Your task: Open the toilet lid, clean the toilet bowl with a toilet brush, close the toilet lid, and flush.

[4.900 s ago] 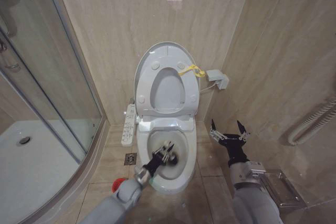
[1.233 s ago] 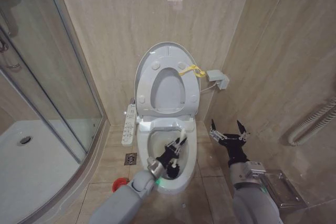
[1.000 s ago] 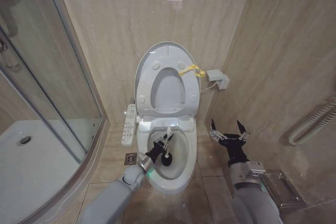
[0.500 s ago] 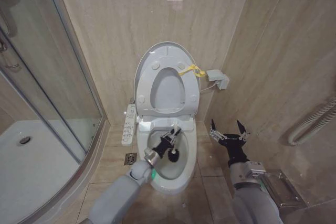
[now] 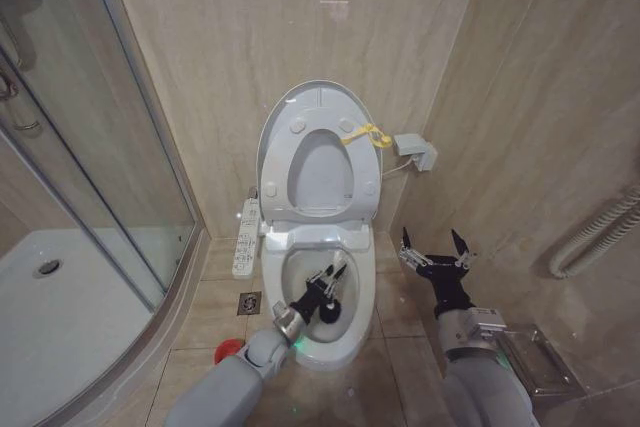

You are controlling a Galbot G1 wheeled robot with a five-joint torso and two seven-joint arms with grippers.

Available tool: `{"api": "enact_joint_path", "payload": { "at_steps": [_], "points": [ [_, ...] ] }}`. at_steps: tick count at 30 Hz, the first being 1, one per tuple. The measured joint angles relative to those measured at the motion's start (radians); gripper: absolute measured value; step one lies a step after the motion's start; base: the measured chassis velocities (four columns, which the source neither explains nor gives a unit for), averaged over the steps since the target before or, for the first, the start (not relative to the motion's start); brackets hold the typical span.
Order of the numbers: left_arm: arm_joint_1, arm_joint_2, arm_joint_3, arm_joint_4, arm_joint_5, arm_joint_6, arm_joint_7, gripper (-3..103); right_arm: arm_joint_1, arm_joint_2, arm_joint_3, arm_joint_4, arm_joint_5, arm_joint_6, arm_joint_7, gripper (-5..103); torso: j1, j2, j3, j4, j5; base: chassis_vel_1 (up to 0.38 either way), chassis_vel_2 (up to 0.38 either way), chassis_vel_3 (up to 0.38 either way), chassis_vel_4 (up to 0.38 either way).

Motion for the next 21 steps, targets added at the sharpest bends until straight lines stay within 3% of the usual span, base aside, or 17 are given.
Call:
{"api": "enact_joint_path", "payload": {
  "at_steps": [6, 8, 16, 21],
  "points": [
    [-0.025, -0.003, -0.005, -0.015, 0.001, 0.012, -0.006, 18, 0.000, 0.000, 0.000, 0.000, 0.000, 0.000, 0.000, 100, 0.000, 0.000, 0.000, -0.0003, 0.0000, 0.000, 0.000, 0.000, 0.000],
    [-0.023, -0.003, -0.004, -0.074, 0.001, 0.029, -0.020, 18, 0.000, 0.000, 0.000, 0.000, 0.000, 0.000, 0.000, 100, 0.000, 0.000, 0.000, -0.0005, -0.0001, 0.000, 0.000, 0.000, 0.000],
    [0.066, 0.022, 0.017, -0.261, 0.015, 0.073, -0.068, 18, 0.000, 0.000, 0.000, 0.000, 0.000, 0.000, 0.000, 100, 0.000, 0.000, 0.000, 0.0002, 0.0000, 0.000, 0.000, 0.000, 0.000],
    [0.107, 0.030, 0.002, -0.263, 0.032, 0.077, -0.080, 18, 0.000, 0.000, 0.000, 0.000, 0.000, 0.000, 0.000, 100, 0.000, 0.000, 0.000, 0.0001, 0.0000, 0.000, 0.000, 0.000, 0.000]
  ]
}}
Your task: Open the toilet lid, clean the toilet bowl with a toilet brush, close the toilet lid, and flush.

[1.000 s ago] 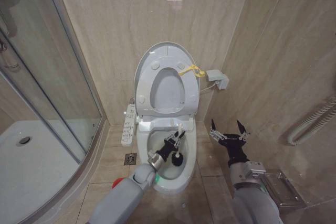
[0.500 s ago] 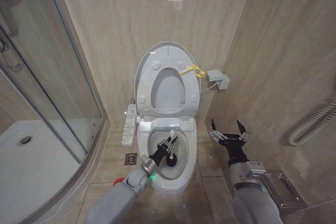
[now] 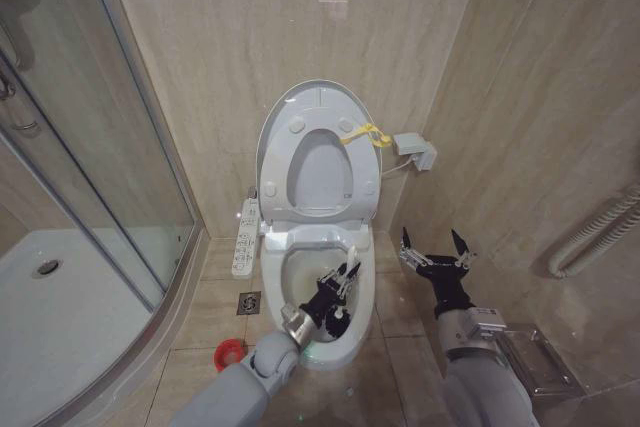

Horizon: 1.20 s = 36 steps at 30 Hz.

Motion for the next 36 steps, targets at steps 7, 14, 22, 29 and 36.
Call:
{"api": "enact_joint_path", "payload": {
  "at_steps": [7, 14, 22, 29, 36],
  "points": [
    [-0.047, -0.008, -0.043, 0.166, 0.001, -0.032, 0.011, 18, 0.000, 0.000, 0.000, 0.000, 0.000, 0.000, 0.000, 100, 0.000, 0.000, 0.000, -0.0009, -0.0001, 0.000, 0.000, 0.000, 0.000],
    [-0.086, -0.013, -0.065, 0.191, -0.003, -0.032, 0.010, 18, 0.000, 0.000, 0.000, 0.000, 0.000, 0.000, 0.000, 100, 0.000, 0.000, 0.000, -0.0003, 0.0000, 0.000, 0.000, 0.000, 0.000],
    [-0.019, 0.005, -0.036, 0.031, 0.017, -0.013, -0.005, 18, 0.000, 0.000, 0.000, 0.000, 0.000, 0.000, 0.000, 100, 0.000, 0.000, 0.000, 0.0000, 0.0001, 0.000, 0.000, 0.000, 0.000],
    [0.011, 0.013, -0.038, 0.042, 0.033, -0.027, 0.011, 18, 0.000, 0.000, 0.000, 0.000, 0.000, 0.000, 0.000, 100, 0.000, 0.000, 0.000, -0.0004, 0.0000, 0.000, 0.000, 0.000, 0.000],
    [-0.038, 0.012, -0.090, 0.174, 0.035, -0.057, 0.034, 18, 0.000, 0.000, 0.000, 0.000, 0.000, 0.000, 0.000, 100, 0.000, 0.000, 0.000, -0.0005, -0.0002, 0.000, 0.000, 0.000, 0.000]
  ]
}}
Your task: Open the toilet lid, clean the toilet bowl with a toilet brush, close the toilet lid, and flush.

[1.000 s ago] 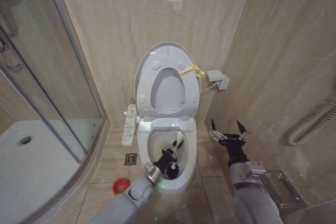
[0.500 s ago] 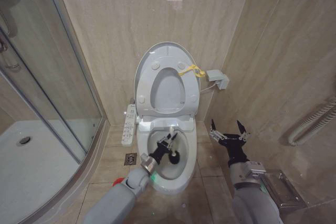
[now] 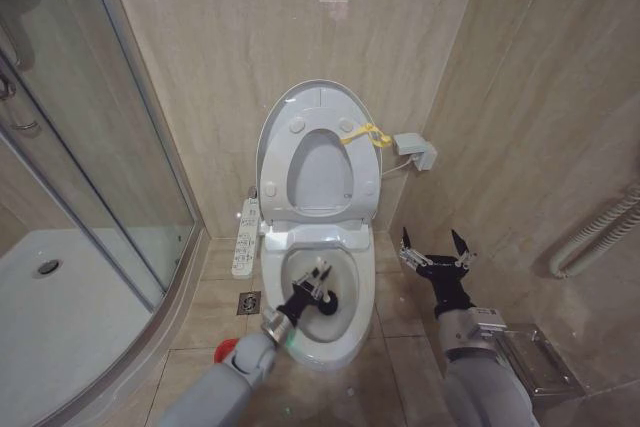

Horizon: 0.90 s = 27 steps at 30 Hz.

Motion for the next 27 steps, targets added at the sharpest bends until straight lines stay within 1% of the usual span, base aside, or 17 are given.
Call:
{"api": "enact_joint_path", "payload": {
  "at_steps": [6, 8, 9, 12, 13, 17, 18, 21, 22, 25, 27],
  "points": [
    [-0.006, 0.001, -0.017, -0.053, -0.002, 0.000, -0.003, 18, 0.000, 0.000, 0.000, 0.000, 0.000, 0.000, 0.000, 100, 0.000, 0.000, 0.000, 0.0000, 0.0001, 0.000, 0.000, 0.000, 0.000],
    [0.009, -0.001, -0.030, -0.091, 0.018, 0.000, -0.012, 18, 0.000, 0.000, 0.000, 0.000, 0.000, 0.000, 0.000, 100, 0.000, 0.000, 0.000, -0.0001, 0.0000, 0.000, 0.000, 0.000, 0.000],
    [0.009, -0.001, -0.030, -0.091, 0.018, 0.000, -0.012, 18, 0.000, 0.000, 0.000, 0.000, 0.000, 0.000, 0.000, 100, 0.000, 0.000, 0.000, -0.0001, 0.0000, 0.000, 0.000, 0.000, 0.000],
    [0.049, -0.001, -0.078, -0.160, 0.085, -0.004, -0.018, 18, 0.000, 0.000, 0.000, 0.000, 0.000, 0.000, 0.000, 100, 0.000, 0.000, 0.000, 0.0002, 0.0002, 0.000, 0.000, 0.000, 0.000],
    [0.049, -0.001, -0.078, -0.160, 0.085, -0.004, -0.018, 18, 0.000, 0.000, 0.000, 0.000, 0.000, 0.000, 0.000, 100, 0.000, 0.000, 0.000, 0.0002, 0.0002, 0.000, 0.000, 0.000, 0.000],
    [0.120, 0.002, -0.133, -0.276, 0.129, -0.002, -0.028, 18, 0.000, 0.000, 0.000, 0.000, 0.000, 0.000, 0.000, 100, 0.000, 0.000, 0.000, 0.0002, 0.0002, 0.000, 0.000, 0.000, 0.000],
    [0.120, 0.002, -0.133, -0.276, 0.129, -0.002, -0.028, 18, 0.000, 0.000, 0.000, 0.000, 0.000, 0.000, 0.000, 100, 0.000, 0.000, 0.000, 0.0002, 0.0002, 0.000, 0.000, 0.000, 0.000],
    [0.178, 0.020, -0.178, -0.380, 0.157, 0.005, -0.031, 18, 0.000, 0.000, 0.000, 0.000, 0.000, 0.000, 0.000, 100, 0.000, 0.000, 0.000, 0.0003, 0.0001, 0.000, 0.000, 0.000, 0.000],
    [0.178, 0.020, -0.178, -0.380, 0.157, 0.005, -0.031, 18, 0.000, 0.000, 0.000, 0.000, 0.000, 0.000, 0.000, 100, 0.000, 0.000, 0.000, 0.0003, 0.0001, 0.000, 0.000, 0.000, 0.000],
    [0.235, 0.052, -0.204, -0.477, 0.168, 0.017, -0.034, 18, 0.000, 0.000, 0.000, 0.000, 0.000, 0.000, 0.000, 100, 0.000, 0.000, 0.000, 0.0002, 0.0002, 0.000, 0.000, 0.000, 0.000],
    [0.252, 0.059, -0.213, -0.500, 0.172, 0.019, -0.034, 18, 0.000, 0.000, 0.000, 0.000, 0.000, 0.000, 0.000, 100, 0.000, 0.000, 0.000, 0.0003, 0.0001, 0.000, 0.000, 0.000, 0.000]
  ]
}}
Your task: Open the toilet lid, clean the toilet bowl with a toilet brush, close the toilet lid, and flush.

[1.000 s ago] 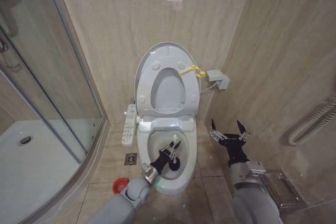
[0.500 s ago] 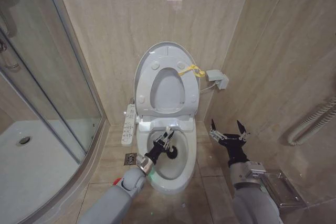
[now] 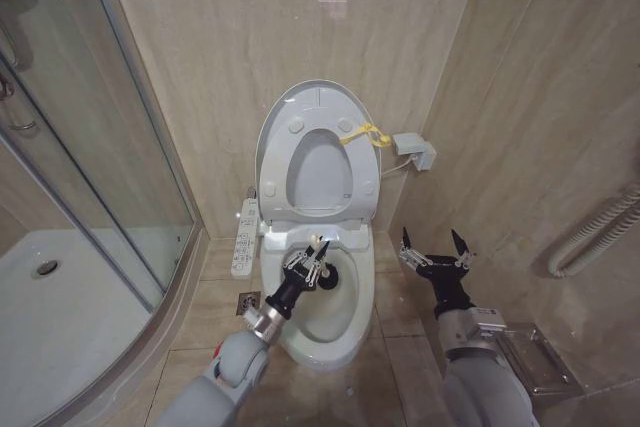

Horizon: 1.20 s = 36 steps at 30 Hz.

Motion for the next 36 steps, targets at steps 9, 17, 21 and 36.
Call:
{"api": "enact_joint_path", "payload": {
  "at_steps": [9, 17, 21, 36],
  "points": [
    [0.143, 0.015, -0.101, -0.104, 0.045, 0.000, -0.015, 18, 0.000, 0.000, 0.000, 0.000, 0.000, 0.000, 0.000, 100, 0.000, 0.000, 0.000, 0.0000, -0.0001, 0.000, 0.000, 0.000, 0.000],
    [0.293, 0.004, -0.220, -0.181, 0.081, -0.010, -0.037, 18, 0.000, 0.000, 0.000, 0.000, 0.000, 0.000, 0.000, 100, 0.000, 0.000, 0.000, -0.0001, 0.0001, 0.000, 0.000, 0.000, 0.000],
    [0.360, -0.023, -0.289, -0.212, 0.103, -0.028, -0.043, 18, 0.000, 0.000, 0.000, 0.000, 0.000, 0.000, 0.000, 100, 0.000, 0.000, 0.000, 0.0000, 0.0000, 0.000, 0.000, 0.000, 0.000],
    [0.602, -0.085, -0.466, -0.290, 0.133, -0.082, -0.091, 18, 0.000, 0.000, 0.000, 0.000, 0.000, 0.000, 0.000, 100, 0.000, 0.000, 0.000, -0.0001, 0.0000, 0.000, 0.000, 0.000, 0.000]
  ]
}}
